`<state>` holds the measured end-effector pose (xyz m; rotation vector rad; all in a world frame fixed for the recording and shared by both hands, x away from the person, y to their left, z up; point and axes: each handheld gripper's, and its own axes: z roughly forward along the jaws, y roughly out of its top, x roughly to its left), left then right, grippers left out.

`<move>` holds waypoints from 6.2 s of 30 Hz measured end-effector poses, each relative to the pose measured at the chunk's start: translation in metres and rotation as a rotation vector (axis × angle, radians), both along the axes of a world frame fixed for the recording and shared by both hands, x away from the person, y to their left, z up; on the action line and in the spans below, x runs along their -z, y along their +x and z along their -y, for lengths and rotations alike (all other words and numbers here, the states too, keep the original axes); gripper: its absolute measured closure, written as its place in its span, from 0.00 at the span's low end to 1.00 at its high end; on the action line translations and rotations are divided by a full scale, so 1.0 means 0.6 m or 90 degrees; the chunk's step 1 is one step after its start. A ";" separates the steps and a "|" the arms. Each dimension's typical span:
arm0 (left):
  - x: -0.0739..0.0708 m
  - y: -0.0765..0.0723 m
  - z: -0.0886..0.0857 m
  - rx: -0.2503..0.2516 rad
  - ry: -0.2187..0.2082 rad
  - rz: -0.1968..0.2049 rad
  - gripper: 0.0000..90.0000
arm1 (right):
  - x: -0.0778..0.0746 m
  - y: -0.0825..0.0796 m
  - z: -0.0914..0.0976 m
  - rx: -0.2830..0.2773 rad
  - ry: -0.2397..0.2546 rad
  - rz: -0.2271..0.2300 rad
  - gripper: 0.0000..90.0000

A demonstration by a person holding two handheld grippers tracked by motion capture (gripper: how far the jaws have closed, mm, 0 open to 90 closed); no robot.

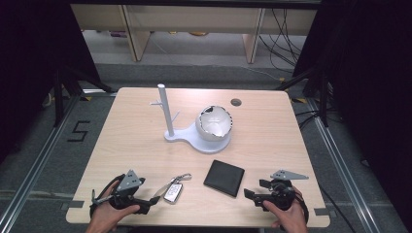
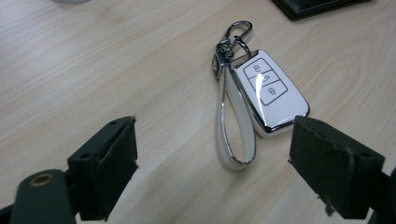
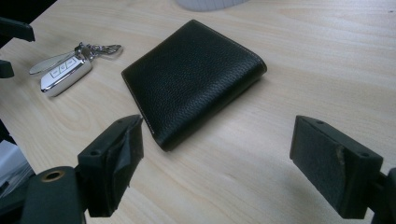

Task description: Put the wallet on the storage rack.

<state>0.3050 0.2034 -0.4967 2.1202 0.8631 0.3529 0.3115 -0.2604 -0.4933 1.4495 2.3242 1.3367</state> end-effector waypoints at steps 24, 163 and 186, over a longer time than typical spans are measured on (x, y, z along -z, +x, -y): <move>-0.017 0.076 0.116 0.092 0.040 0.011 0.37 | 0.003 0.006 0.006 0.012 0.029 -0.018 0.17; -0.062 -0.008 0.034 0.038 0.065 0.022 0.30 | -0.142 0.142 -0.053 0.001 0.126 0.094 0.88; -0.034 -0.028 0.015 0.032 0.070 0.003 0.26 | -0.204 0.248 -0.042 0.075 0.135 0.100 0.88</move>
